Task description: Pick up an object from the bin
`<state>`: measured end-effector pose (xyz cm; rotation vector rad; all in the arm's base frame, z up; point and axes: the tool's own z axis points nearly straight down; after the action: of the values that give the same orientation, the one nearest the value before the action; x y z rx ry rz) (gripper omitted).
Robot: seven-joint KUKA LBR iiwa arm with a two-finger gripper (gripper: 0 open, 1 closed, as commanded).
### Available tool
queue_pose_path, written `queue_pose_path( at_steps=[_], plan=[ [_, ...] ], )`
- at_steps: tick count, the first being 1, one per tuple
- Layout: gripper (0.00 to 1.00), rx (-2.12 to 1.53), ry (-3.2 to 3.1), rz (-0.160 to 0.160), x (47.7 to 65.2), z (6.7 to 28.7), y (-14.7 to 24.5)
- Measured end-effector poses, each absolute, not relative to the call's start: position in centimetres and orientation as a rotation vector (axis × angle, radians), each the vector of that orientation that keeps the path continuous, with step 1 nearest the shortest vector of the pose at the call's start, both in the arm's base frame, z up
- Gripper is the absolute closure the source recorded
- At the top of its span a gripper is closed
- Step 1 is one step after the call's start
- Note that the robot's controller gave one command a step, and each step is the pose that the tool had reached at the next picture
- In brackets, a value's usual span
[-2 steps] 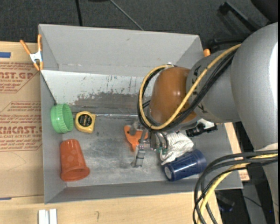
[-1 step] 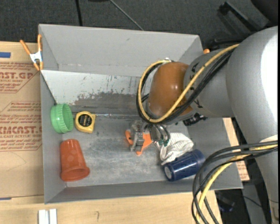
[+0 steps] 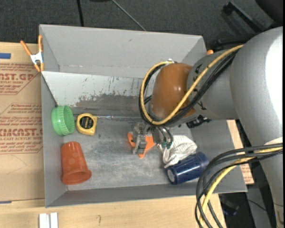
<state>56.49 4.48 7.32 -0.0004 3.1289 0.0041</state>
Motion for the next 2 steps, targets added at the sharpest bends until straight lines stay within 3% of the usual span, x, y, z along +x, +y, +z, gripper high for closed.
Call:
queue_pose_path(
  at_steps=[1,2],
  plan=[
    [1.0,-0.027,3.147,0.0,55.4,11.1,4.4],
    [1.0,-0.047,3.144,0.0,55.2,17.2,4.5]
  ],
)
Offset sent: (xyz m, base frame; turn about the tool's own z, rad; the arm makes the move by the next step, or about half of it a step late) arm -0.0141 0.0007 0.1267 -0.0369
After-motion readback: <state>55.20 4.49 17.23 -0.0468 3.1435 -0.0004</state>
